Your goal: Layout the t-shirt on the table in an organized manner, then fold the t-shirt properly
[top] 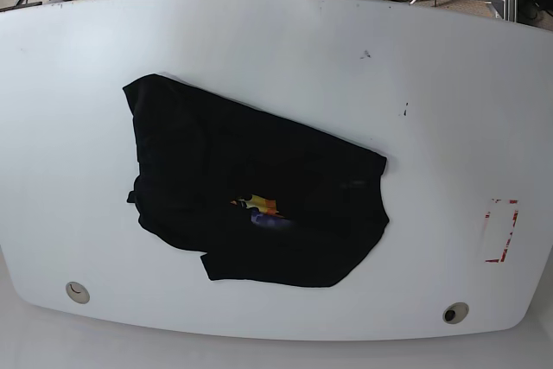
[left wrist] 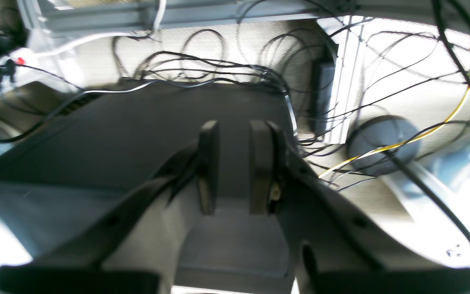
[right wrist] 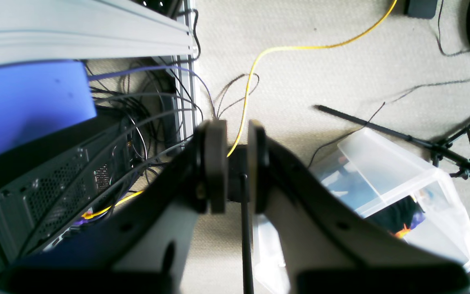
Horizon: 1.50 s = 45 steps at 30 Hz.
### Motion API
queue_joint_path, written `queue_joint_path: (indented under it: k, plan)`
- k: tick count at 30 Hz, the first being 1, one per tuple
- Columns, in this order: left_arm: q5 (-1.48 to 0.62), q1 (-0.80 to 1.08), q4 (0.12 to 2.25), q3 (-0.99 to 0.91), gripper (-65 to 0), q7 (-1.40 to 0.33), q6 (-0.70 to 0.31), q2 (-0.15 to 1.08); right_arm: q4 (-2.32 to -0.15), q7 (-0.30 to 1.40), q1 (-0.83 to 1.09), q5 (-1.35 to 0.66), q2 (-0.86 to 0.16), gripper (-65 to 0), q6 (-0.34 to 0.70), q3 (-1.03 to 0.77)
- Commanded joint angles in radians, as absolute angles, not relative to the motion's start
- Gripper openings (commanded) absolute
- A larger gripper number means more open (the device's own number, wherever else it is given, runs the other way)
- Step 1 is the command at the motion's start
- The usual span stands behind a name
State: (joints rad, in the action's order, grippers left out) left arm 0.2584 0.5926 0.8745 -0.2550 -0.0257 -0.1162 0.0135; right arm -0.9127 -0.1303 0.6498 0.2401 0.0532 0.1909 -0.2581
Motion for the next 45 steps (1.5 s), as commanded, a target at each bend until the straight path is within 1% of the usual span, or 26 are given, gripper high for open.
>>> queue_joint_path:
  k: [1,4,11,14,21,26,31,37,45]
  plan:
    - [0.259,0.654,0.958,-0.255,-53.6,-0.019,-0.117,0.008,-0.978,-0.147,0.705,0.237,0.058,-57.1,0.196,-0.259]
    - [0.259,0.699,1.021,-0.255,-53.6,-0.019,-0.133,0.007,-1.029,-0.147,0.745,0.234,0.061,-57.1,0.196,-0.259]
    - [0.257,0.805,1.184,-0.262,-53.7,-0.019,-0.246,0.007,-1.196,-0.147,0.862,0.234,0.101,-57.1,0.196,-0.259]
    - [0.255,0.84,1.248,-0.263,-53.9,-0.021,-0.268,0.007,-1.262,-0.147,0.906,0.232,0.113,-57.1,0.196,-0.259]
    - [0.165,0.94,1.406,-0.265,-53.9,-0.022,-0.268,0.019,-1.434,-0.147,1.03,0.232,0.142,-57.1,0.196,-0.255]
    - [0.105,1.01,1.506,-0.265,-53.9,-0.022,-0.268,0.051,-1.55,-0.147,1.122,0.232,0.156,-57.1,0.196,-0.194]
    - [0.074,1.059,1.572,-0.268,-53.9,-0.022,-0.268,0.053,-1.676,-0.147,1.208,0.232,0.157,-57.1,0.191,-0.166]
    - [0.058,1.101,1.649,-0.318,-53.9,-0.022,-0.268,0.067,-1.807,-0.147,1.285,0.231,0.157,-57.1,0.186,-0.139]
    - [-0.044,1.127,1.771,-0.438,-53.9,-0.024,-0.269,0.067,-1.959,-0.147,1.339,0.231,0.157,-57.1,0.186,-0.117]
